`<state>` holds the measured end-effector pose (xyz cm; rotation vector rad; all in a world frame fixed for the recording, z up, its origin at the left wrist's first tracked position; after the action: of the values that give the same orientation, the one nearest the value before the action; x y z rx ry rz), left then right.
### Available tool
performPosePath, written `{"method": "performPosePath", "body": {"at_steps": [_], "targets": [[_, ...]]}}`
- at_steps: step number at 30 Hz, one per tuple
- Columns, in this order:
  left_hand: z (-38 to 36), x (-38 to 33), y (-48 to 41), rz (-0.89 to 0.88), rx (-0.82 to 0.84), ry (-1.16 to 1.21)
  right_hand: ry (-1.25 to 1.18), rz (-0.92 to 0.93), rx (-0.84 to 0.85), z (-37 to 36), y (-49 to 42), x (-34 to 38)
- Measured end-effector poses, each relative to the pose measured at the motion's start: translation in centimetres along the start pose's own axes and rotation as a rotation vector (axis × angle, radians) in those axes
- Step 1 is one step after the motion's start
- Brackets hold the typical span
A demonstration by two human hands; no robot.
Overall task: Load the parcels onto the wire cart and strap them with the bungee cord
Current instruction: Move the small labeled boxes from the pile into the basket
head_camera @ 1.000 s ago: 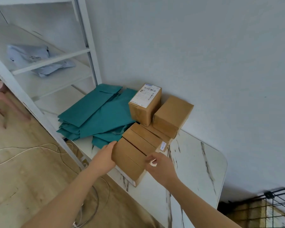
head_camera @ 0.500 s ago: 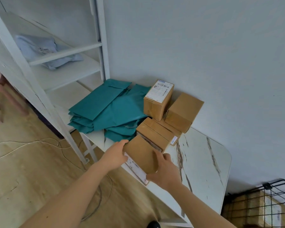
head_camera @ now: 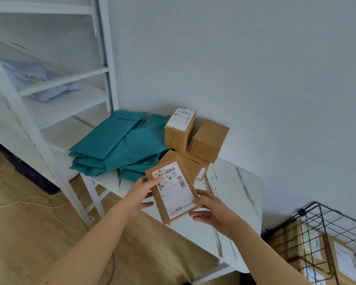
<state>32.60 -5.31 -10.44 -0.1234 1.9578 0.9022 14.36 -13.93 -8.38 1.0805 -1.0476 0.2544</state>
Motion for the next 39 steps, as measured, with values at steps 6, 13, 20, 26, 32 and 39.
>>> {"method": "performPosePath", "body": {"at_steps": [6,13,20,26,32,39], "targets": [[-6.6,2.6,1.5,0.072,0.228,0.022,-0.204,-0.007,-0.142,2.2,3.8,-2.6],[-14.5,4.9,2.0,0.093,0.367,-0.092,-0.234,-0.059,-0.261,7.7,9.6,-6.7],[-24.1,8.6,3.9,0.127,0.526,-0.219,-0.292,-0.038,-0.404,14.5,14.2,-10.8],[-33.6,12.6,4.7,0.126,0.586,-0.304,-0.397,-0.024,-0.486,22.2,17.8,-15.3],[-45.3,18.9,5.7,0.159,0.601,-0.351,-0.482,-0.025,-0.540,33.3,21.9,-22.2],[-57.4,28.6,5.3,0.269,0.553,-0.410,-0.532,-0.097,-0.507,44.6,25.2,-31.5]]}}
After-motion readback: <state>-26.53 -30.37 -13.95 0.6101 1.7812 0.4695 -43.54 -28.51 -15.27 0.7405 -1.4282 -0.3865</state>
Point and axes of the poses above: each hand's wrist, its own y-axis away from the middle knuckle, its own z-axis out of the back of the hand, x = y × z, the point moved 9 cm from there along -y, towards the middle knuckle, and after that the axes turned 11 degrees about y, right-handed, at the moved point
